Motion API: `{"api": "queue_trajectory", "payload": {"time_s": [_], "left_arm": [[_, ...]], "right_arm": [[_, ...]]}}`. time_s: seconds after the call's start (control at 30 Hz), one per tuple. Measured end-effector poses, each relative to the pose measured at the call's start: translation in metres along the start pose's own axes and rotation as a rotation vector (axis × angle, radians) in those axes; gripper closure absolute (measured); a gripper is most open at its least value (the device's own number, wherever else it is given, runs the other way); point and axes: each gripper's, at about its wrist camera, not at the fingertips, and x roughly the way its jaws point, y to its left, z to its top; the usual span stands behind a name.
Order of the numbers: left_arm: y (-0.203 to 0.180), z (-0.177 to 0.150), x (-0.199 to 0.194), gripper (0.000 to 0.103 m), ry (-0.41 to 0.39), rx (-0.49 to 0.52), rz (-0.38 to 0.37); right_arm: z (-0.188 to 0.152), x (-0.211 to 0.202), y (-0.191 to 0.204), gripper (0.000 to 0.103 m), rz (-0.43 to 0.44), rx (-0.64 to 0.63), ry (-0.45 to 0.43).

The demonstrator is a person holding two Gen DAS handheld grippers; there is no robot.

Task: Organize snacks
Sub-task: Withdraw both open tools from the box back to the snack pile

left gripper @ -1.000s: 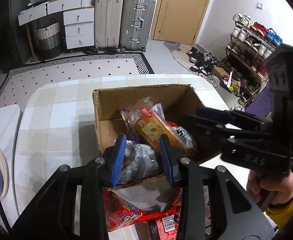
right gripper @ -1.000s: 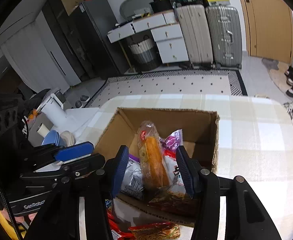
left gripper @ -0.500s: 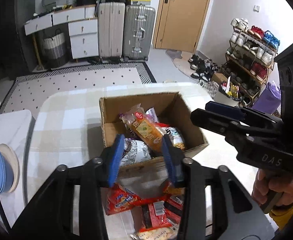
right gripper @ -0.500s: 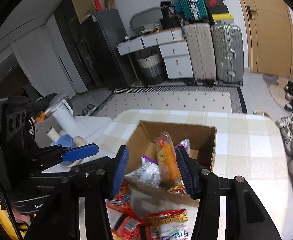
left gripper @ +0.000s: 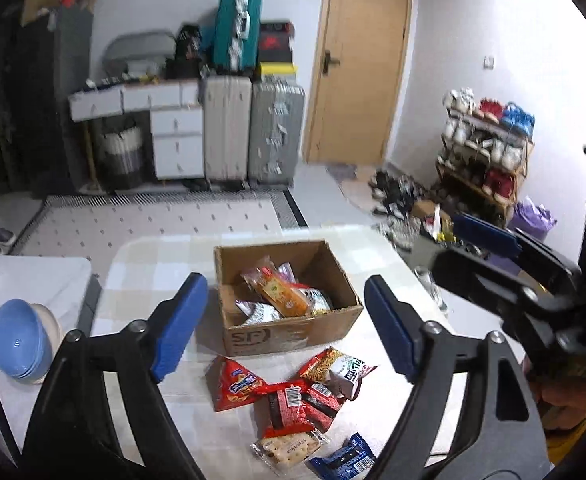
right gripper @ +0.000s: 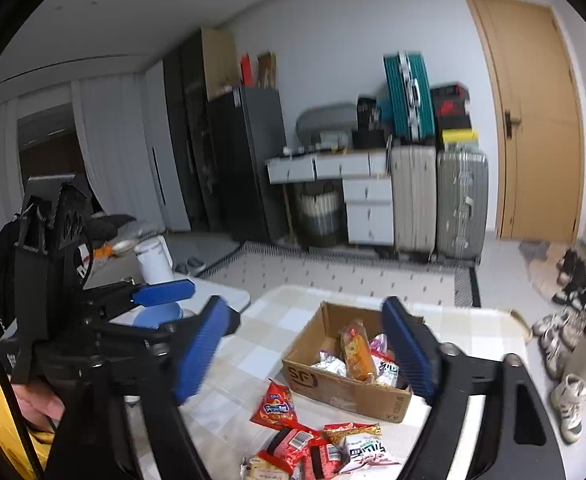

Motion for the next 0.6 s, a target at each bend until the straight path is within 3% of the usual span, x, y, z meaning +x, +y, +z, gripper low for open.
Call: {"api": "queue_trajectory", "payload": {"time_s": [0.1,0.2,0.27,0.6], "left_arm": [[-0.007,-0.006,-0.037,0.017,-0.046,0.007,0.006],[-0.018,-0.012,-0.067,0.011,-0.081,0.031,0.012],[-0.021,-0.017,-0.088,0.000,-0.115,0.037,0.037],[-0.022,-0.073,-0.163,0.000,-0.221,0.004,0.081]], "right_arm": [[-0.011,-0.032,0.014,0.014,0.031,-0.013,-0.059],[-0.025,-0.061,0.026,0.006,0.007,-0.045,-0.110],[-0.034,-0.078,0.030,0.002,-0.003,-0.051,-0.139],[-0.064,-0.115,0.041,0.001,-0.001,-0.128,-0.216]]}}
